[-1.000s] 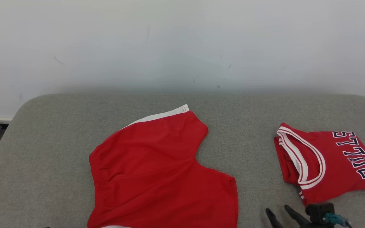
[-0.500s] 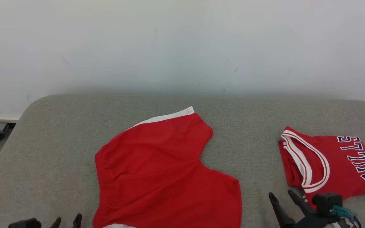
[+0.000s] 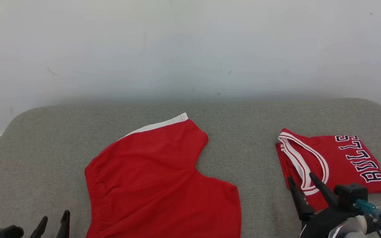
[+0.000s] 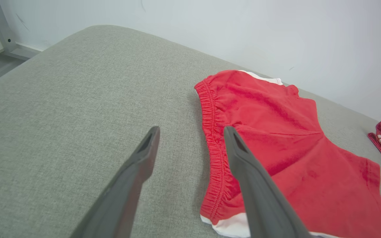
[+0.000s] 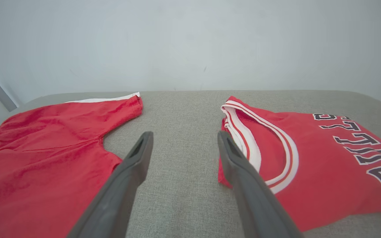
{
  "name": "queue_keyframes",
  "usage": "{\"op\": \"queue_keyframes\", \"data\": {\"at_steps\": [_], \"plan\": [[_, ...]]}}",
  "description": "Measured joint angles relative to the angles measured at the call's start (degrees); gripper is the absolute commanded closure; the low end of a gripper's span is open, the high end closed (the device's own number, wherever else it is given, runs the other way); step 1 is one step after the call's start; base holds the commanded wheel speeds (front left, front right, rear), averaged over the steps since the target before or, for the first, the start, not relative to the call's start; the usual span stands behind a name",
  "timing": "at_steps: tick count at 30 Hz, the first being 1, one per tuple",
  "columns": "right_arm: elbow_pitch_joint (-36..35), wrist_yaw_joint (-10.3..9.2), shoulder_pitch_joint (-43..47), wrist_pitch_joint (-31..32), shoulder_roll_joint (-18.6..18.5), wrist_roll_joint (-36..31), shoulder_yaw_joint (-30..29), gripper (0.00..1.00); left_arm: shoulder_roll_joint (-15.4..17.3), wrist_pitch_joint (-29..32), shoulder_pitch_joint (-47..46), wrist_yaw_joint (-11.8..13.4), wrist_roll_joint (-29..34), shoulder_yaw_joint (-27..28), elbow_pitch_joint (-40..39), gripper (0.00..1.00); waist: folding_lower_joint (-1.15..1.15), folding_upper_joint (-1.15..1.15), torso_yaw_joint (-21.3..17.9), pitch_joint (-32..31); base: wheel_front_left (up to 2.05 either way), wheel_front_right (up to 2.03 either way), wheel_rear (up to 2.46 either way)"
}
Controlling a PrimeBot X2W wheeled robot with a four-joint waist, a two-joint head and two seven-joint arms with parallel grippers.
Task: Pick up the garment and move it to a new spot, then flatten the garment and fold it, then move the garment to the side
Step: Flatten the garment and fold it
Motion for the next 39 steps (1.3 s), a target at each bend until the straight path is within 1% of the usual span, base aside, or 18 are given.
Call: {"op": "queue_keyframes", "data": {"at_steps": [9,14,18,20,21,23,32,39], "plan": [[-2.93,-0.51,1.28,-0.02,-1.69,-6.15,-4.49,0.00,-0.56,-0.01,2.65,0.49,3.99,4.34,-3.47,0.00,0.00,0.00,-1.61,0.38,0.00,0.00,0.00],[-4.01,-0.54,2.87,-0.01,-1.66,-8.88,-5.82,0.00,-1.13,-0.01,4.20,0.54,6.19,5.91,-5.01,0.00,0.00,0.00,-1.79,0.55,0.00,0.00,0.00],[-5.02,-0.55,4.05,-0.08,-0.47,-10.56,-9.13,0.00,-1.86,-0.01,5.11,0.54,8.02,8.27,-6.01,0.00,0.00,0.00,-1.88,0.56,0.00,0.00,0.00],[-5.09,-0.55,4.64,-0.09,-0.05,-11.48,-10.88,0.00,-2.54,-0.01,5.80,0.54,8.54,9.89,-6.24,0.00,0.00,0.00,-1.92,0.52,0.00,0.00,0.00],[-5.11,-0.55,5.25,-0.09,0.40,-12.28,-12.16,0.00,-3.43,-0.01,6.66,0.55,9.10,11.24,-6.38,0.00,0.00,0.00,-1.96,0.49,0.00,0.00,0.00],[-5.22,-0.55,5.93,-0.09,0.97,-13.26,-13.34,0.00,-4.15,-0.01,7.26,0.55,10.17,12.02,-6.50,0.00,0.00,0.00,-1.98,0.43,0.00,0.00,0.00],[-5.79,-0.55,7.47,-0.09,2.61,-16.73,-16.94,0.00,-5.95,-0.01,8.47,0.55,14.25,14.15,-7.79,0.00,0.00,0.00,-2.15,-0.06,0.00,0.00,0.00],[-6.90,-0.55,9.24,-0.10,3.82,-18.37,-18.16,0.00,-6.76,-0.02,9.66,0.55,16.18,15.68,-8.67,0.00,0.00,0.00,-2.35,-0.22,0.00,0.00,0.00]]}}
